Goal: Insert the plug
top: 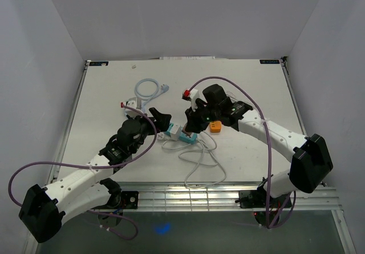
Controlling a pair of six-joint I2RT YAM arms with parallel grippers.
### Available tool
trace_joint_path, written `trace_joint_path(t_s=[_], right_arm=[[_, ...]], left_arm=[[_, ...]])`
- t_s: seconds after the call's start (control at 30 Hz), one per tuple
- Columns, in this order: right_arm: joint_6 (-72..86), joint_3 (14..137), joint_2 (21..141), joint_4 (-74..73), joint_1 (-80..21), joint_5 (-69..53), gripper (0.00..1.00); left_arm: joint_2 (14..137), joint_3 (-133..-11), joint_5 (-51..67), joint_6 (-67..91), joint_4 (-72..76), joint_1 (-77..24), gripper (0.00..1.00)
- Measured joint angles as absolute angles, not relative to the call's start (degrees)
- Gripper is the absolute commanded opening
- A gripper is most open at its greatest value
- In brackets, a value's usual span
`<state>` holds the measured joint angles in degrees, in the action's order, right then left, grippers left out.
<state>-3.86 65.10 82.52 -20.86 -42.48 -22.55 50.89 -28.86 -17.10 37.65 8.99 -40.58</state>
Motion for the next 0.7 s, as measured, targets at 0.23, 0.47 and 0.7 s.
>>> trace_joint_path(t_s=[0.23, 0.47, 0.7], right_arm=[[-6.2, 66.8, 86.9, -23.2, -44.9, -14.9, 0.08], [-7.5, 69.1, 91.8, -24.3, -45.3, -10.7, 0.08], [-8.1, 69.8, 94.9, -24.4, -45.3, -9.0, 0.08]], left_arm=[[50.8, -28.4, -21.1, 39.9, 5.4, -40.6, 0.98], [48.1, -25.6, -23.6, 41.9, 4.6, -40.6, 0.97], [47.3, -22.9, -24.3, 43.2, 5.1, -40.6, 0.97]])
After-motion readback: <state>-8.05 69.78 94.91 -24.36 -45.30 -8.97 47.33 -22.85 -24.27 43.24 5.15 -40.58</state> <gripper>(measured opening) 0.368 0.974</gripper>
